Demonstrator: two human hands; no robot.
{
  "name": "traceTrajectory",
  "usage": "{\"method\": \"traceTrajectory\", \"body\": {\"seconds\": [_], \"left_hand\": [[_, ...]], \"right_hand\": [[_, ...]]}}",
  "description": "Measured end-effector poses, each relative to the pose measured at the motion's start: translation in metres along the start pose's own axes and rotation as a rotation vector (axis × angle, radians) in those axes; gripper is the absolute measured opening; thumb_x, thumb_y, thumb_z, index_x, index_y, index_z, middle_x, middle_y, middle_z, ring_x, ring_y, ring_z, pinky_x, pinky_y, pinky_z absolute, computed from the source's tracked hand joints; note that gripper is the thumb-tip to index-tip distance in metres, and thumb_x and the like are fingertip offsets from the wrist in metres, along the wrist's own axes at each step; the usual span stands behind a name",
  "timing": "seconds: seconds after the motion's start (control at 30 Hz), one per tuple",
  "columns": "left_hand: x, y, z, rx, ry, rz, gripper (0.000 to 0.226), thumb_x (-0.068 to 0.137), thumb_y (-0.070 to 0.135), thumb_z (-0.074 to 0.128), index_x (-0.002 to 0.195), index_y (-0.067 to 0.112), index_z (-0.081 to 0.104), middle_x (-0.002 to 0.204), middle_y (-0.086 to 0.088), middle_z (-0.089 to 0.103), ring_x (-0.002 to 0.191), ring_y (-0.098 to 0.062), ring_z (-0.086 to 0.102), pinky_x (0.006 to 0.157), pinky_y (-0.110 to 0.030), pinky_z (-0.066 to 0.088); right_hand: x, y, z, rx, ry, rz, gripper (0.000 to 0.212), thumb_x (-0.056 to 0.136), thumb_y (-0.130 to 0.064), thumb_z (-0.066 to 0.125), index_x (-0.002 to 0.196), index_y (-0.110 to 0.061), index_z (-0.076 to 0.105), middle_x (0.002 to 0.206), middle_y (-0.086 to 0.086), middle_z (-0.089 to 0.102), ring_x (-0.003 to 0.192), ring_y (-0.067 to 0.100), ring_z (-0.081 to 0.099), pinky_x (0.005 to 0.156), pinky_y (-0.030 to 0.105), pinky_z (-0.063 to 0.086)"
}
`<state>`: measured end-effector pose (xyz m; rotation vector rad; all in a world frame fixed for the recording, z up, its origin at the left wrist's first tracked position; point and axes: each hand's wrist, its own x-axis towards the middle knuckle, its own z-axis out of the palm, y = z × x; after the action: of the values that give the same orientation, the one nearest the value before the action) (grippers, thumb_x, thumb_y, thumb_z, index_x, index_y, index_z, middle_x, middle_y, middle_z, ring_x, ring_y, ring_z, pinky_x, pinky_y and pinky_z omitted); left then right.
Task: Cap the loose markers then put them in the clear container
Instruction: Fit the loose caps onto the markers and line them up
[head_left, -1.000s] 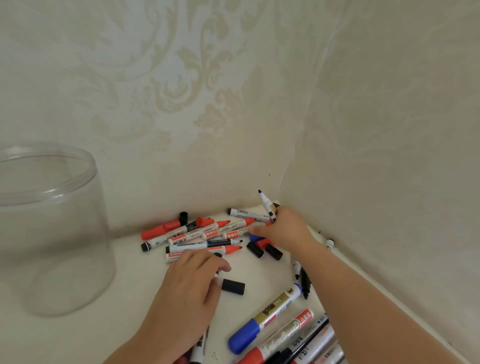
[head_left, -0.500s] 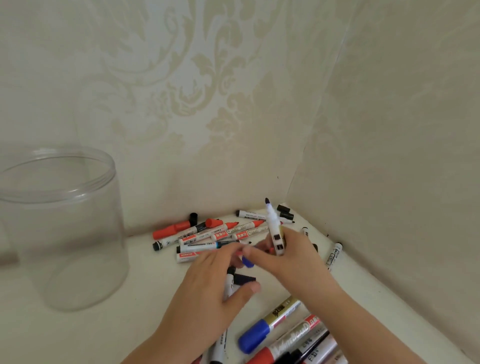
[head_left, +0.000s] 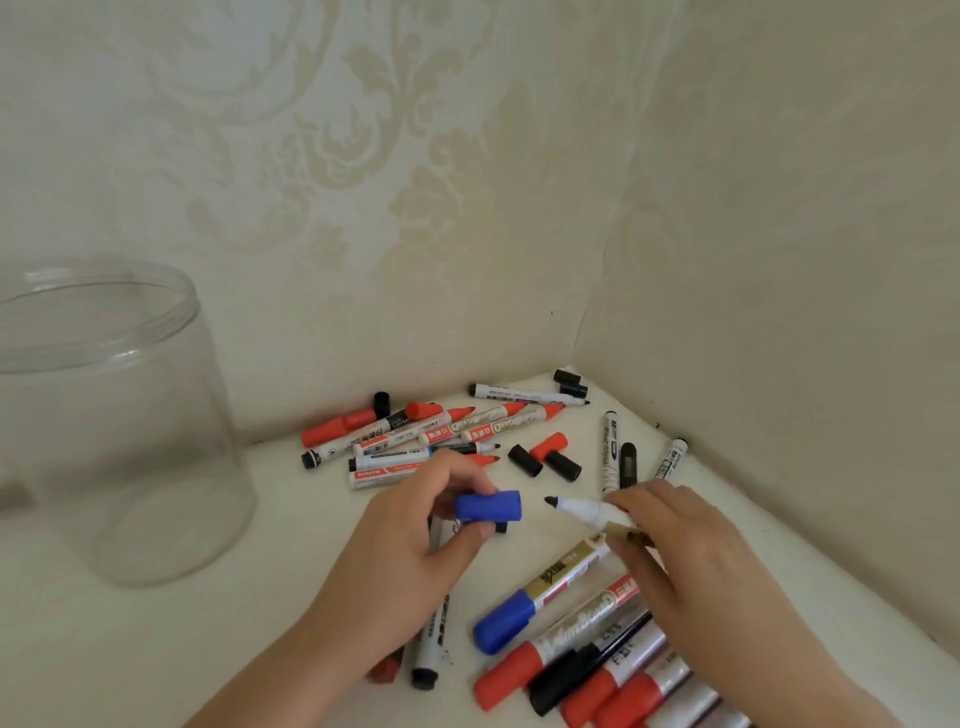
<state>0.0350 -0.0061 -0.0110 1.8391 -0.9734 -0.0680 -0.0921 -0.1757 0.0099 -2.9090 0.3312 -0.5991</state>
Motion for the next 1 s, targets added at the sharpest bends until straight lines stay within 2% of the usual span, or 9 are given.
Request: {"method": "traceTrajectory", "body": {"seconds": [0.07, 0.13, 0.33, 0.47, 0.53, 0.67, 0.77, 0.83, 1.0], "left_hand": [[-0.001, 0.0, 0.001, -0.007, -0.021, 0.013, 0.029, 0.078, 0.013, 0.067, 0.085, 0.039, 0.054, 0.098, 0.026, 0.062, 0.093, 0.002, 0.06, 0.081, -0.006, 0.04], [-0.002, 0.0, 0.002, -0.003, -0.031, 0.026, 0.03, 0.078, 0.015, 0.067, 0.087, 0.04, 0.053, 0.099, 0.026, 0.062, 0.094, 0.003, 0.06, 0.082, -0.007, 0.041], [-0.003, 0.004, 0.0, 0.039, -0.069, 0.039, 0.03, 0.077, 0.017, 0.069, 0.088, 0.04, 0.054, 0.099, 0.027, 0.061, 0.093, 0.002, 0.059, 0.081, -0.006, 0.04], [-0.007, 0.016, 0.0, 0.145, -0.158, 0.102, 0.022, 0.08, 0.031, 0.063, 0.086, 0.046, 0.048, 0.107, 0.034, 0.047, 0.092, 0.004, 0.051, 0.077, -0.006, 0.038], [-0.006, 0.018, -0.001, 0.172, -0.186, 0.102, 0.013, 0.081, 0.044, 0.052, 0.092, 0.047, 0.046, 0.104, 0.037, 0.046, 0.088, 0.005, 0.05, 0.075, -0.006, 0.038], [-0.005, 0.015, -0.007, 0.246, -0.278, 0.127, 0.048, 0.073, 0.066, 0.023, 0.109, 0.044, 0.047, 0.084, 0.048, 0.046, 0.084, 0.016, 0.047, 0.069, -0.005, 0.036], [-0.007, 0.02, -0.008, 0.231, -0.331, 0.147, 0.03, 0.078, 0.064, 0.02, 0.095, 0.048, 0.039, 0.09, 0.052, 0.039, 0.084, 0.016, 0.046, 0.07, -0.005, 0.035], [-0.008, 0.024, -0.006, 0.239, -0.321, 0.164, 0.016, 0.078, 0.056, 0.021, 0.088, 0.049, 0.031, 0.094, 0.051, 0.035, 0.088, 0.017, 0.042, 0.074, -0.005, 0.034], [-0.01, 0.02, -0.004, 0.247, -0.287, 0.219, 0.014, 0.081, 0.057, 0.019, 0.088, 0.049, 0.028, 0.095, 0.047, 0.035, 0.093, 0.015, 0.04, 0.08, -0.004, 0.031]], "right_hand": [[-0.002, 0.004, 0.001, -0.113, 0.047, -0.039, 0.029, 0.069, -0.016, 0.075, 0.093, -0.027, 0.065, 0.073, -0.011, 0.063, 0.061, 0.015, 0.058, 0.055, 0.03, 0.046], [-0.002, 0.002, -0.001, -0.144, 0.087, -0.032, 0.034, 0.066, -0.017, 0.078, 0.095, -0.028, 0.066, 0.07, -0.011, 0.063, 0.062, 0.018, 0.059, 0.057, 0.033, 0.045], [-0.005, -0.002, -0.001, -0.235, 0.081, -0.057, 0.041, 0.06, -0.017, 0.083, 0.097, -0.027, 0.068, 0.069, -0.008, 0.063, 0.06, 0.02, 0.057, 0.055, 0.033, 0.044], [-0.005, -0.012, 0.0, -0.24, 0.125, -0.115, 0.047, 0.056, -0.014, 0.084, 0.099, -0.022, 0.066, 0.073, -0.006, 0.065, 0.063, 0.021, 0.06, 0.057, 0.031, 0.046], [-0.006, -0.013, -0.002, -0.106, 0.161, -0.1, 0.038, 0.059, -0.02, 0.083, 0.091, -0.02, 0.062, 0.073, -0.007, 0.064, 0.062, 0.017, 0.06, 0.055, 0.03, 0.049], [-0.008, -0.006, -0.018, 0.351, 0.046, -0.06, 0.026, 0.07, -0.048, 0.068, 0.09, -0.031, 0.067, 0.075, -0.016, 0.065, 0.067, 0.001, 0.06, 0.059, 0.01, 0.046], [-0.006, -0.005, -0.024, 0.659, -0.099, 0.013, 0.027, 0.067, -0.046, 0.072, 0.092, -0.038, 0.07, 0.077, -0.013, 0.068, 0.067, 0.007, 0.063, 0.056, 0.011, 0.045], [-0.005, -0.005, -0.023, 0.71, -0.1, 0.025, 0.024, 0.066, -0.048, 0.072, 0.089, -0.038, 0.071, 0.075, -0.008, 0.069, 0.066, 0.012, 0.062, 0.057, 0.021, 0.048], [-0.004, -0.009, -0.02, 0.745, -0.102, 0.092, 0.017, 0.064, -0.042, 0.072, 0.08, -0.037, 0.072, 0.067, -0.01, 0.066, 0.06, 0.011, 0.057, 0.054, 0.016, 0.042]]}}
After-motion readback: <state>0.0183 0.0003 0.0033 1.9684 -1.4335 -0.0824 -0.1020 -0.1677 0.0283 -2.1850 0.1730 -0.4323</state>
